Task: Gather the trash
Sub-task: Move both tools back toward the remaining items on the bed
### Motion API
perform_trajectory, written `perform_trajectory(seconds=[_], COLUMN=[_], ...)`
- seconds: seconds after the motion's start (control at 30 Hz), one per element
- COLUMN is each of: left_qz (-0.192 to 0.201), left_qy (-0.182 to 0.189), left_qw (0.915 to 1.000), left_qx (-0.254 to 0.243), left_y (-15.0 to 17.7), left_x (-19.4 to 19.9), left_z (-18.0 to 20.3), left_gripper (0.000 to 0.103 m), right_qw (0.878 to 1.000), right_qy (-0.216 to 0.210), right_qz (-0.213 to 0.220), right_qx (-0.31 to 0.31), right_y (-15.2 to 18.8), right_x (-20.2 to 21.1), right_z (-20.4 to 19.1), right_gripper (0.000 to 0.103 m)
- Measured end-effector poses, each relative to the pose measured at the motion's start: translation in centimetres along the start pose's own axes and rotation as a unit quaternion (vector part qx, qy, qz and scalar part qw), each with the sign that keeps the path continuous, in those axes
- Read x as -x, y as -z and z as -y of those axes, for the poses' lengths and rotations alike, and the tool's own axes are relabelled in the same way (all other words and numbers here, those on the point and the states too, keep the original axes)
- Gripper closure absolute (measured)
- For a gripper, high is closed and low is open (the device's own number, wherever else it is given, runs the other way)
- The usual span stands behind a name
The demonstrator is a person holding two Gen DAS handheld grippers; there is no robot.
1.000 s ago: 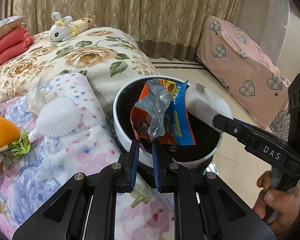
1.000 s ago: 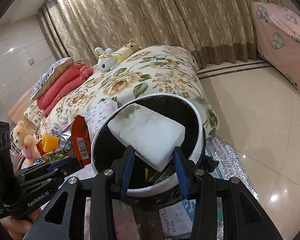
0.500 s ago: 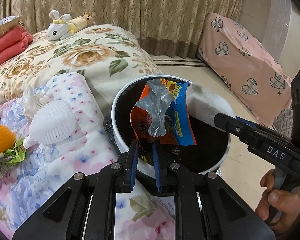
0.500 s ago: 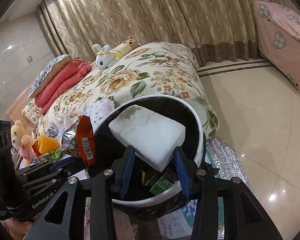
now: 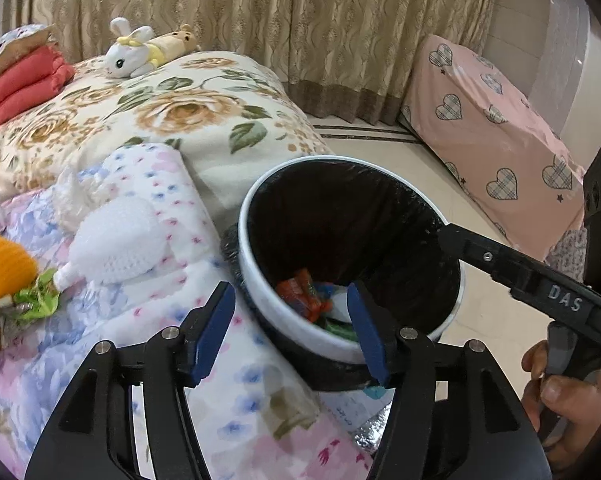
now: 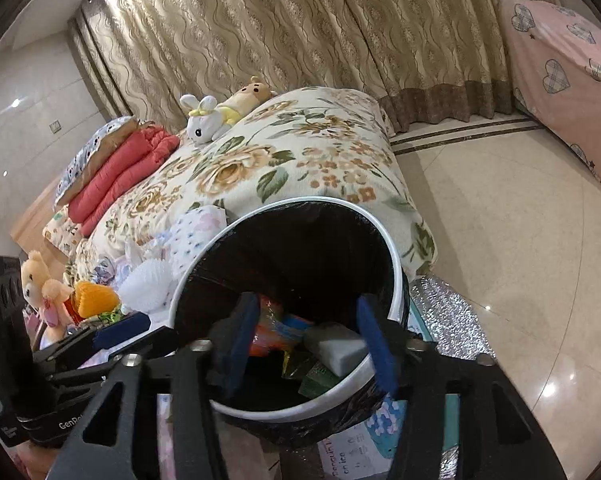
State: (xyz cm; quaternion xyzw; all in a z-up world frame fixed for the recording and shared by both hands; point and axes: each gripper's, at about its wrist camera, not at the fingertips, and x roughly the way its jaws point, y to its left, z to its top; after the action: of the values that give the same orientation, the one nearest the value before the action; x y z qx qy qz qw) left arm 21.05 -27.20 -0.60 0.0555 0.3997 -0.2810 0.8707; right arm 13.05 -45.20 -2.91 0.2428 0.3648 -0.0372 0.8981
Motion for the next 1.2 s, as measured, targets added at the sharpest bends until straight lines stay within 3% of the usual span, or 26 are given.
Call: perform_trajectory(seconds=[0.3,0.77,1.2], left_qz=[0.013,0.027,0.030], left_qy=[-0.017,-0.078,-0.119], left_qw=[0.9981,0.9878,0.9781], left_qx=[0.058,0.132,0.168], left_y=[3.2,9.3,11.5], left_x=[3.2,8.3,10.3], left_z=[-3.9,-11.4,-16.7], left_gripper=[0.039,0.037,0.037], right_qw=[0.999,0.993,0.987], right_qy=[-0.032,-0.098,-0.118], right_qz=[0.008,-0.035,-0.068], right_qx=[0.003,0.049,0.082], right_y=[1.4,5.5,7.2], right_x=[0.8,-1.0,-3.7], right_z=[-3.1,-11.3,-15.8], right_gripper=[0.014,0.013,0.012])
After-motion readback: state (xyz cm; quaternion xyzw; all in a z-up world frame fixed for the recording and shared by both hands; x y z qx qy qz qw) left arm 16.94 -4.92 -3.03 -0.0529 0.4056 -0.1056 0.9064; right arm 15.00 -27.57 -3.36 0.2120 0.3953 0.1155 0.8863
